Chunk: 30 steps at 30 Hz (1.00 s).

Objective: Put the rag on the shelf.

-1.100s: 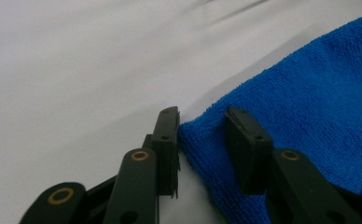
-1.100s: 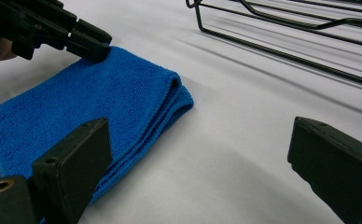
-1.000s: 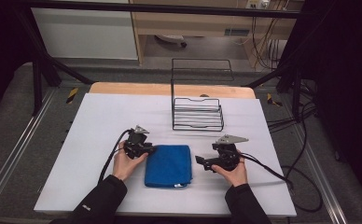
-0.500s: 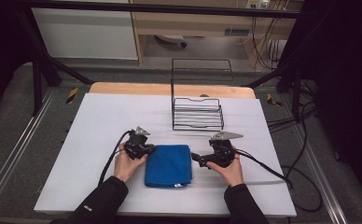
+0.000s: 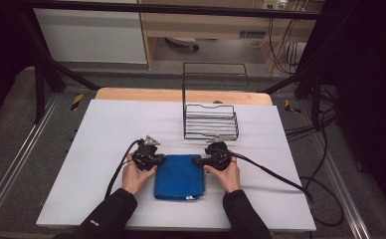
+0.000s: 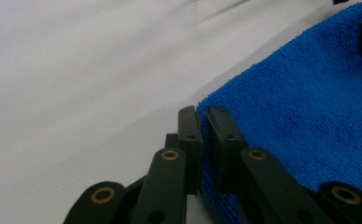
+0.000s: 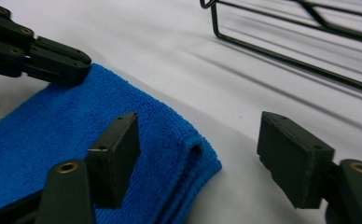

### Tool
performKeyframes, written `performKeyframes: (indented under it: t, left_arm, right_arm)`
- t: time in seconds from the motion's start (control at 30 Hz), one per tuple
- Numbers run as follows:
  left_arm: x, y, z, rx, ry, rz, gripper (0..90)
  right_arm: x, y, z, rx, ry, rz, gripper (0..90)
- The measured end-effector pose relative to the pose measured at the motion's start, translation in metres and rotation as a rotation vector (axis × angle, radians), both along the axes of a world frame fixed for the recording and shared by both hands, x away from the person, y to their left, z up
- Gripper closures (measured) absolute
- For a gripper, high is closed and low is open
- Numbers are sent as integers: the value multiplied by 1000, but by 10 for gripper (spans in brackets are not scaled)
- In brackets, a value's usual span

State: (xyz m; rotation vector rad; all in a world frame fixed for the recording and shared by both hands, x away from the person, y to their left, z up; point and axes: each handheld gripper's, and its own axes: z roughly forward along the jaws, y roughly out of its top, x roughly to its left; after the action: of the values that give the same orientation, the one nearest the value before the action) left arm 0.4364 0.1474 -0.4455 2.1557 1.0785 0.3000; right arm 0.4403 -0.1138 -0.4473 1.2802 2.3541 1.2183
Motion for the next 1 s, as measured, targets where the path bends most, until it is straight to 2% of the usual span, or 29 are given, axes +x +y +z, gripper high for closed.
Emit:
performKeyframes:
  t: [0.17,0.33,0.6,0.83,1.0]
  left_arm:
    - [0,1,0,-4,-1,-5,838]
    - [0,1,0,-3,-3,-8,838]
    - [1,2,0,-12,3,-7,839]
    - [2,5,-1,-41,16,-10,847]
    - [4,11,1,-91,38,-5,859]
  right_arm:
    - [2,4,-7,-19,19,5,440]
    - [-1,5,-6,-7,37,18,559]
    - [-4,9,-5,24,121,40,761]
    - [-2,10,-5,46,167,28,833]
    - [-3,9,-2,56,160,22,843]
